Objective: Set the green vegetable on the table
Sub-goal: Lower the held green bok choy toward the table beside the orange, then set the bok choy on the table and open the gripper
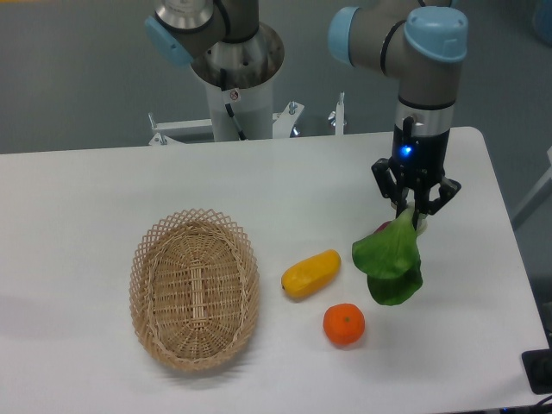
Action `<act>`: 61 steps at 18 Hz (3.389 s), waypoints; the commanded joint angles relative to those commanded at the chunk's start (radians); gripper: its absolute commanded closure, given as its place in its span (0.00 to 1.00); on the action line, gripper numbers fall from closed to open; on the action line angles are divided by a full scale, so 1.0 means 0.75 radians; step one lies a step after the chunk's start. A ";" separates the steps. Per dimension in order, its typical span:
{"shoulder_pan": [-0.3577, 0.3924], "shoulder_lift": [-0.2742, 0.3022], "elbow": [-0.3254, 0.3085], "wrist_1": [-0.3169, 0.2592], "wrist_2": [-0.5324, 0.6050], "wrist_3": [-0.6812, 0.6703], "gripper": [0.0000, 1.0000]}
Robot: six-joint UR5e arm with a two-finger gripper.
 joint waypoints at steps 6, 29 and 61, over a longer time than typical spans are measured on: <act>0.010 0.000 -0.004 0.002 0.000 0.006 0.68; 0.006 -0.392 0.096 0.213 0.145 0.258 0.68; 0.002 -0.389 0.084 0.223 0.143 0.201 0.00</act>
